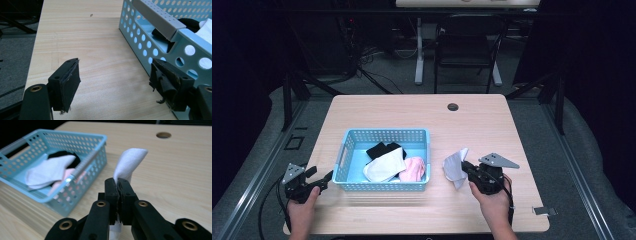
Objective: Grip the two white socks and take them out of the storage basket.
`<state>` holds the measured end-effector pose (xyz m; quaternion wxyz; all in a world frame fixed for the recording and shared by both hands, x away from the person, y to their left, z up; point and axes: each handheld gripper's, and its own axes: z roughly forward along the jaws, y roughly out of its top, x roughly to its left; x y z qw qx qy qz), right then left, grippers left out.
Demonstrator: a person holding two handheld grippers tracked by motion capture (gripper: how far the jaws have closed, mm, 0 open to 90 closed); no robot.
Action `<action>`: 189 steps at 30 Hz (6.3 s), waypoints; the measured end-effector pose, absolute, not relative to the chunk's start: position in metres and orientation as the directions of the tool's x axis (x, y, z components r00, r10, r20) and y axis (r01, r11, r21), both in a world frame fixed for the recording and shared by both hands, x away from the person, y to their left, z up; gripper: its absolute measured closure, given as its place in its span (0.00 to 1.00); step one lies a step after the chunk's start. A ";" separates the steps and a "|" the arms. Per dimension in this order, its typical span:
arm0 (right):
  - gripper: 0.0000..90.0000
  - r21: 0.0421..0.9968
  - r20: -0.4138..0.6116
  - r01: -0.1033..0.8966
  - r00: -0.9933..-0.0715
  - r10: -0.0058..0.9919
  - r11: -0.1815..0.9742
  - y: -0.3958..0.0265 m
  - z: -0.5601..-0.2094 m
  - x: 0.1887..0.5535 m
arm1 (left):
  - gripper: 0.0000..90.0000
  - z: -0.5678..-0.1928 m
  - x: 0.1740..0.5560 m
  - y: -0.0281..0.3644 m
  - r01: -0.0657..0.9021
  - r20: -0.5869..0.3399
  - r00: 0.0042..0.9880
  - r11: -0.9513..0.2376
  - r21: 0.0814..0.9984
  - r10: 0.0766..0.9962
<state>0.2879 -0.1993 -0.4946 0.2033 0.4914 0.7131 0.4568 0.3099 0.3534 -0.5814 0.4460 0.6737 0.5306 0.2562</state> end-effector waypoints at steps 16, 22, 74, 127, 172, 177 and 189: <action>0.96 0.784 0.255 0.617 -0.220 0.942 -0.069 -0.260 -0.548 0.291 | 0.27 -0.582 0.311 0.351 0.486 -0.126 0.309 -0.042 0.873 0.943; 0.84 0.764 0.305 0.626 -0.139 0.942 -0.155 -0.276 -0.556 0.294 | 0.27 -0.582 0.310 0.352 0.488 -0.128 0.309 -0.041 0.872 0.942; 0.56 0.700 0.080 0.599 -0.607 0.791 0.389 -0.094 -0.445 0.356 | 0.27 -0.581 0.310 0.353 0.483 -0.136 0.307 -0.031 0.875 0.942; 0.73 0.347 0.248 0.867 -0.453 0.856 0.358 0.011 -0.518 0.430 | 0.27 -0.581 0.310 0.354 0.480 -0.141 0.309 -0.026 0.877 0.940; 0.98 0.762 0.042 0.452 -0.750 0.660 0.465 0.017 -0.448 0.356 | 0.27 -0.581 0.310 0.353 0.480 -0.140 0.309 -0.027 0.877 0.941; 0.98 0.796 0.026 0.411 -0.757 0.653 0.445 0.012 -0.438 0.349 | 0.27 -0.581 0.310 0.353 0.481 -0.138 0.311 -0.030 0.876 0.940; 0.98 0.886 0.002 0.300 -0.766 0.643 0.354 -0.003 -0.416 0.326 | 0.27 -0.581 0.310 0.353 0.483 -0.138 0.312 -0.032 0.875 0.940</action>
